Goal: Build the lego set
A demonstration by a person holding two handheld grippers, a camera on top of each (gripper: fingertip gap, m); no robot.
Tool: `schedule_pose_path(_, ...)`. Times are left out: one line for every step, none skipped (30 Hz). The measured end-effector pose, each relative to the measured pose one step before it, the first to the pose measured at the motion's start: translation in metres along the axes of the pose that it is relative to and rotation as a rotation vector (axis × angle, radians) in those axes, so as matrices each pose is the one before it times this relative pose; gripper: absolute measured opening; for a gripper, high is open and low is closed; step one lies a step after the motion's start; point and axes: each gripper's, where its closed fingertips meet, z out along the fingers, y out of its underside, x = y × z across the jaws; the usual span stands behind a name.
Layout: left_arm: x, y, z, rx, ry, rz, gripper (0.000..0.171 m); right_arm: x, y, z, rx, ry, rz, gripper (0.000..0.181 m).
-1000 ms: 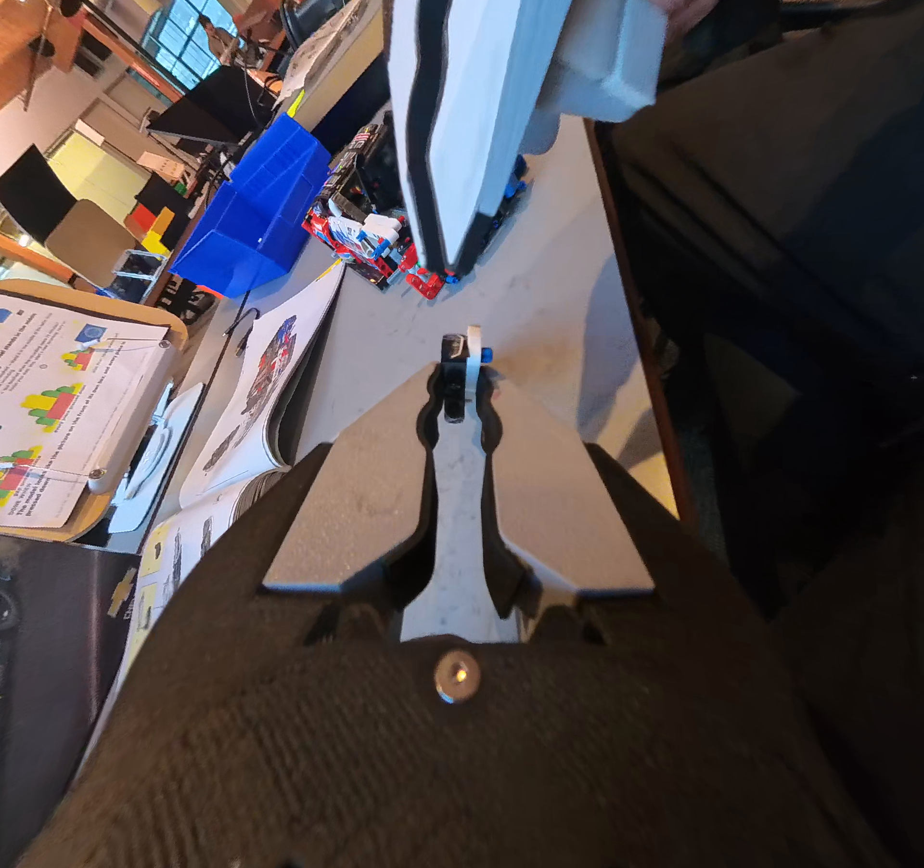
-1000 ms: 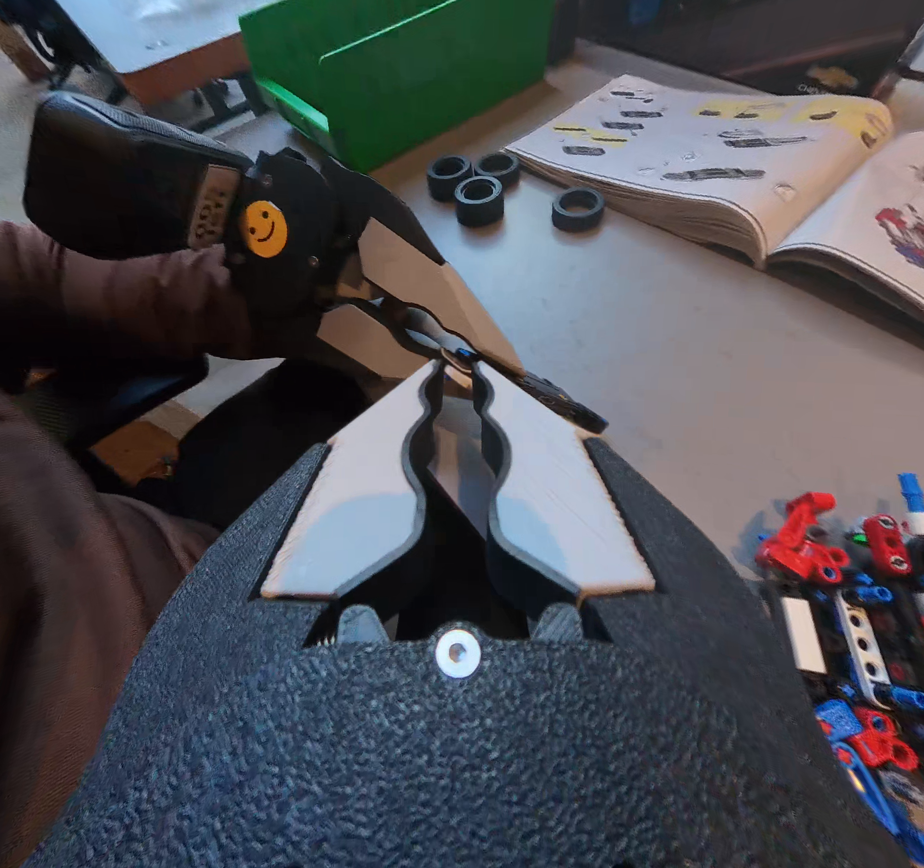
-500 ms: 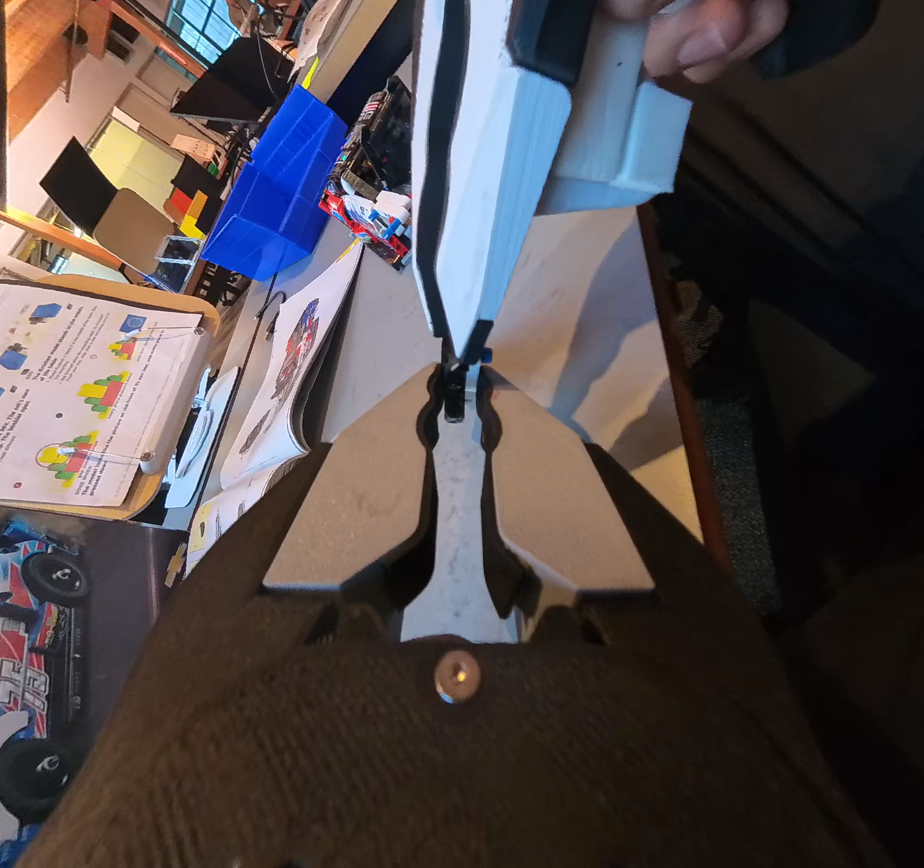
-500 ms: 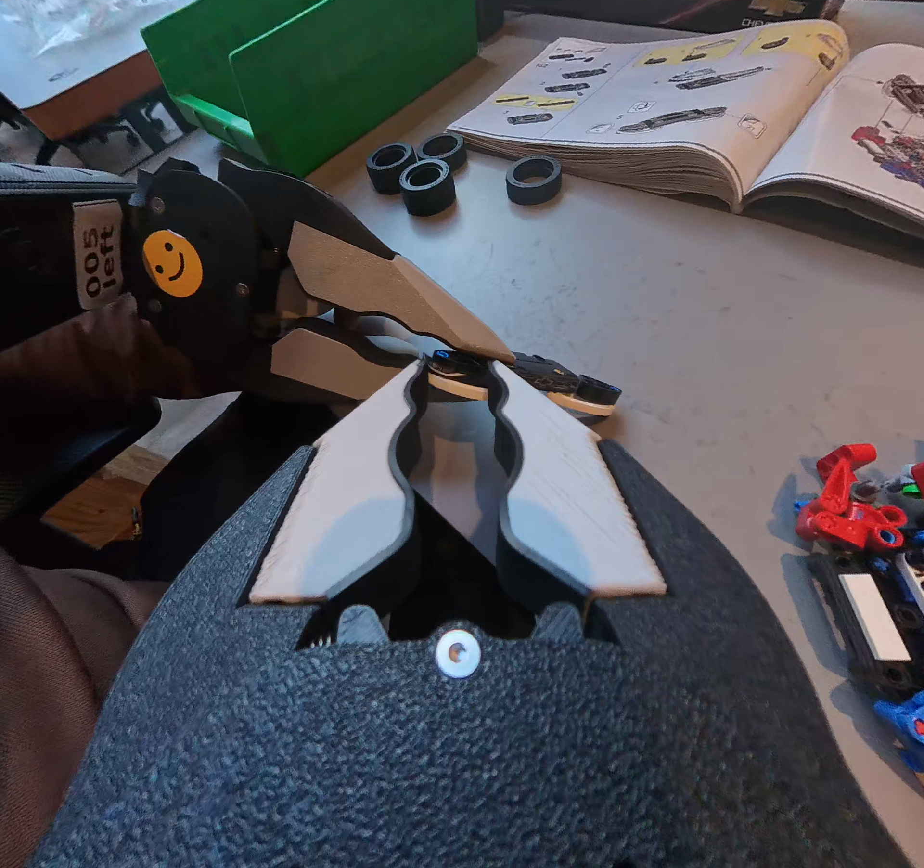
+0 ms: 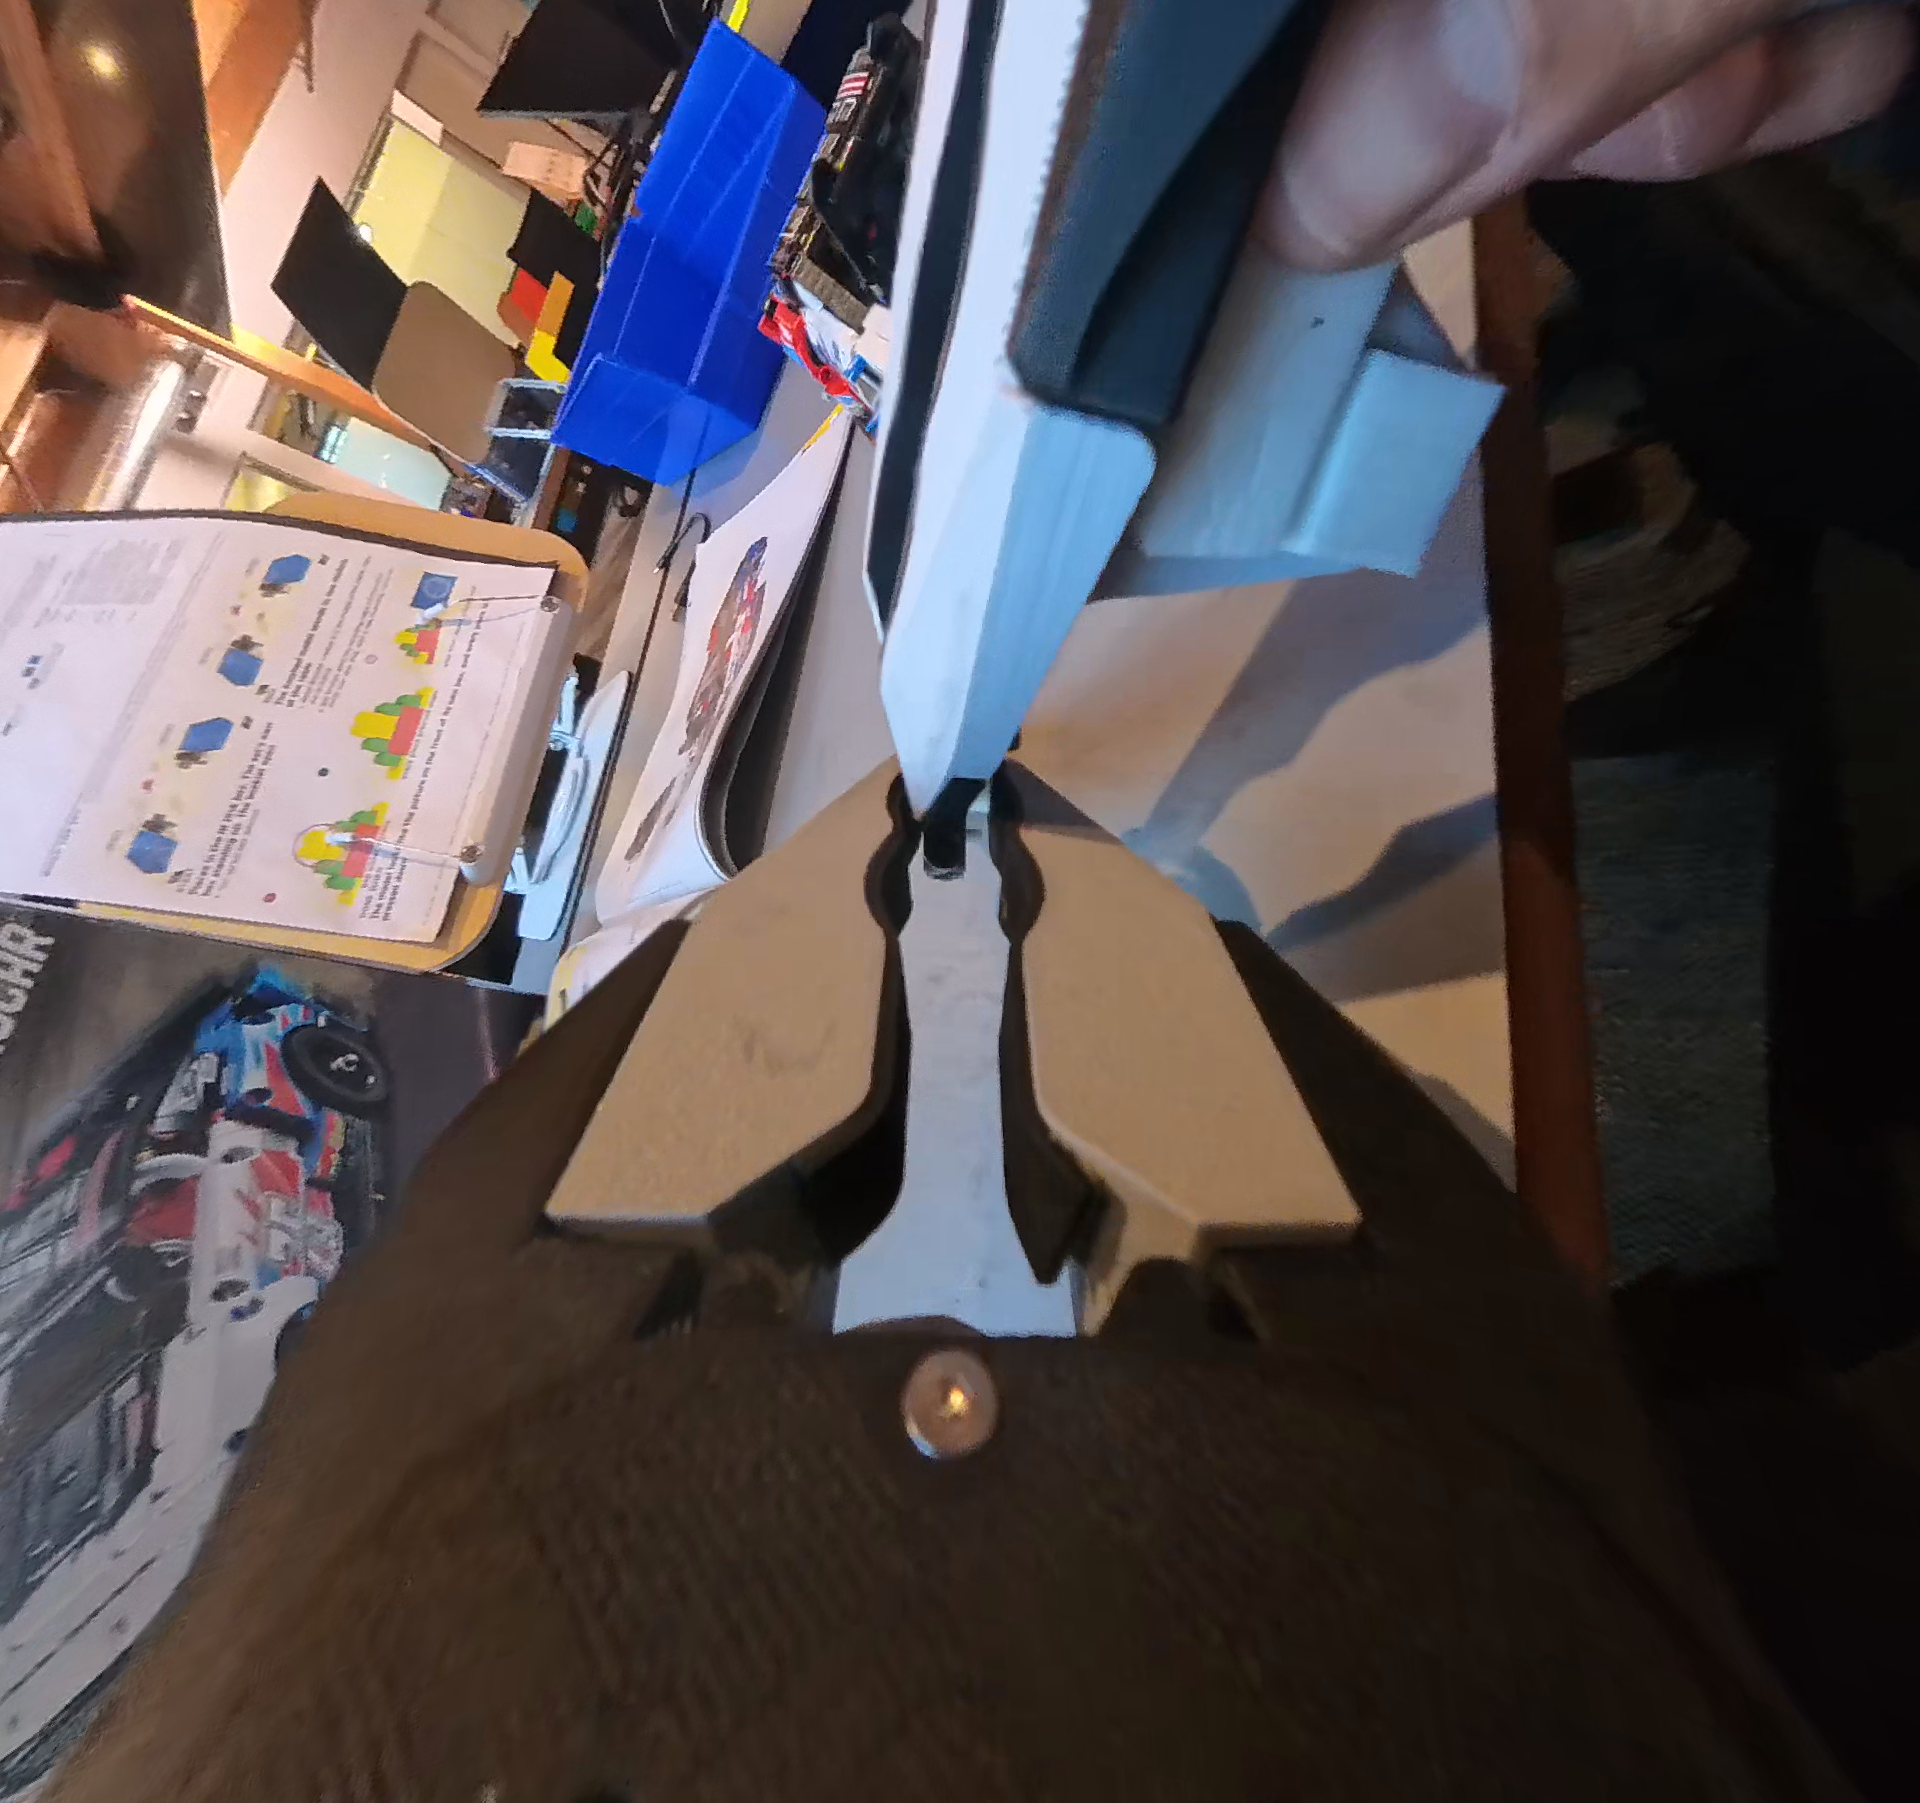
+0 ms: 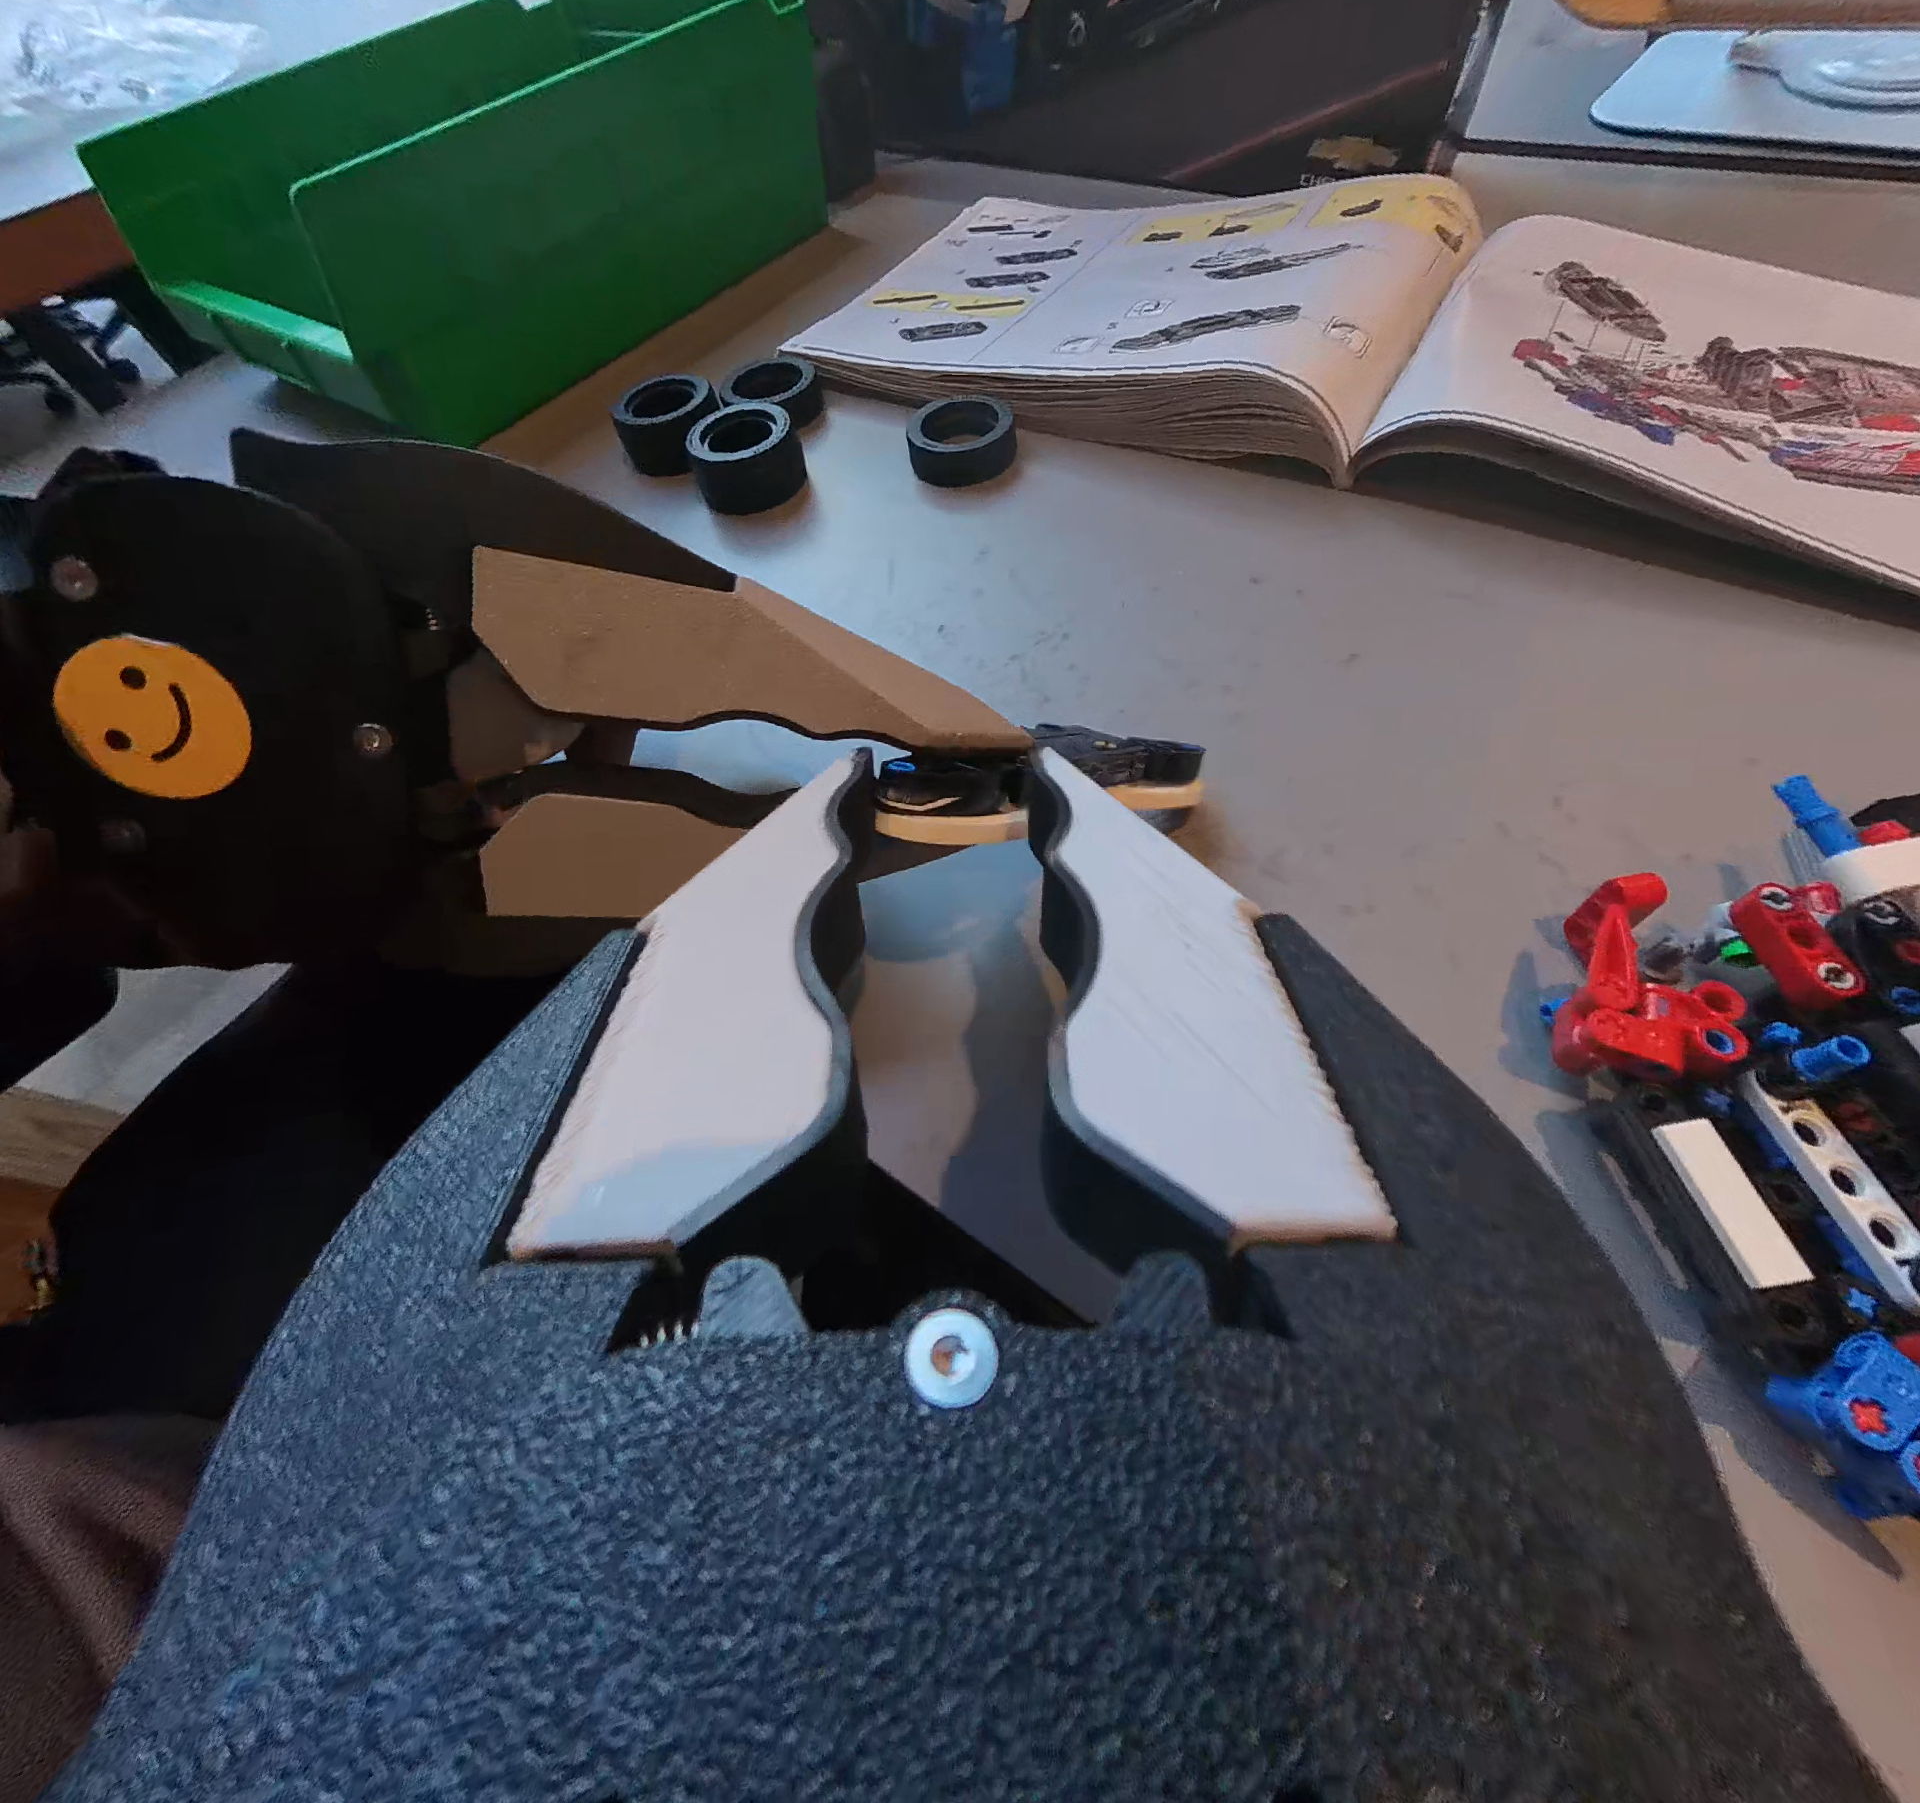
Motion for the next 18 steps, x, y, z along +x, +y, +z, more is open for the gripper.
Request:
schedule_pose_path(-0.00075, 0.00040, -0.00001, -0.00410, -0.0080, 0.0057, 0.010, 0.00137, -0.00044, 0.00018, 0.0043, 0.0046, -0.0001, 0.031)
schedule_pose_path(-0.00116, 0.00015, -0.00022, -0.00172, -0.0093, 0.0031, 0.010, 0.00116, -0.00094, 0.00012, 0.0035, 0.0049, -0.0005, 0.033)
schedule_pose_path(-0.00156, 0.00033, -0.00016, -0.00294, -0.0107, 0.0013, 0.010, 0.00093, -0.00144, 0.00015, 0.0051, 0.0073, -0.0051, 0.034)
schedule_pose_path(-0.00149, 0.00038, 0.00010, -0.00346, -0.0091, -0.0015, 0.010, 0.00062, -0.00160, 0.00017, 0.0053, 0.0124, -0.0151, 0.035)
schedule_pose_path(-0.00155, 0.00012, 0.00017, -0.00112, -0.0058, -0.0085, 0.010, 0.00019, -0.00202, 0.00005, 0.0053, 0.0196, -0.0314, 0.034)
schedule_pose_path(-0.00156, -0.00086, -0.00019, 0.00760, -0.0013, -0.0164, 0.010, -0.00060, -0.00300, -0.00057, 0.0075, 0.0237, -0.0436, 0.032)
schedule_pose_path(-0.00124, -0.00317, -0.00107, 0.02706, 0.0095, -0.0297, 0.010, -0.00195, -0.00444, -0.00198, 0.0136, 0.0167, -0.0421, 0.029)
schedule_pose_path(-0.00207, -0.00604, -0.00266, 0.05056, 0.0146, -0.0453, 0.010, -0.00254, -0.00575, -0.00356, 0.0203, 0.0027, -0.0334, 0.025)
schedule_pose_path(-0.00229, -0.00531, -0.00304, 0.04911, 0.0196, -0.0492, 0.010, -0.00087, -0.00684, -0.00489, 0.0269, -0.0017, -0.0177, 0.026)
schedule_pose_path(-0.00168, -0.00349, -0.00242, 0.04021, 0.0212, -0.0408, 0.010, 0.00094, -0.00699, -0.00583, 0.0262, -0.0063, -0.0010, 0.029)
schedule_pose_path(-0.00122, -0.00438, -0.00281, 0.04693, 0.0226, -0.0346, 0.009, 0.00190, -0.00580, -0.00586, 0.0182, -0.0110, 0.0075, 0.032)
schedule_pose_path(-0.00160, -0.00594, -0.00360, 0.05585, 0.0187, -0.0344, 0.009, 0.00096, -0.00539, -0.00637, 0.0193, -0.0226, 0.0075, 0.027)
schedule_pose_path(-0.00165, -0.00644, -0.00379, 0.05572, 0.0167, -0.0312, 0.009, 0.00043, -0.00606, -0.00686, 0.0256, -0.0264, 0.0025, 0.027)
schedule_pose_path(-0.00122, -0.00536, -0.00334, 0.04643, 0.0156, -0.0243, 0.009, 0.00048, -0.00606, -0.00694, 0.0254, -0.0238, -0.0069, 0.028)
schedule_pose_path(-0.00160, -0.00242, -0.00239, 0.02606, 0.0078, -0.0193, 0.009, -0.00263, -0.00576, -0.00588, 0.0214, -0.0456, -0.0180, 0.029)
schedule_pose_path(0.00023, -0.00188, -0.00190, 0.01778, 0.0160, -0.0141, 0.010, -0.00563, -0.00301, -0.00363, 0.0027, -0.0676, -0.0220, 0.029)
schedule_pose_path(0.00321, -0.00343, -0.00152, 0.02745, 0.0302, -0.0112, 0.010, -0.00535, 0.00136, -0.00159, -0.0245, -0.0685, -0.0170, 0.030)
schedule_pose_path(0.00644, -0.00370, -0.00073, 0.03052, 0.0460, -0.0108, 0.010, -0.00531, 0.00382, -0.00043, -0.0391, -0.0683, -0.0106, 0.032)
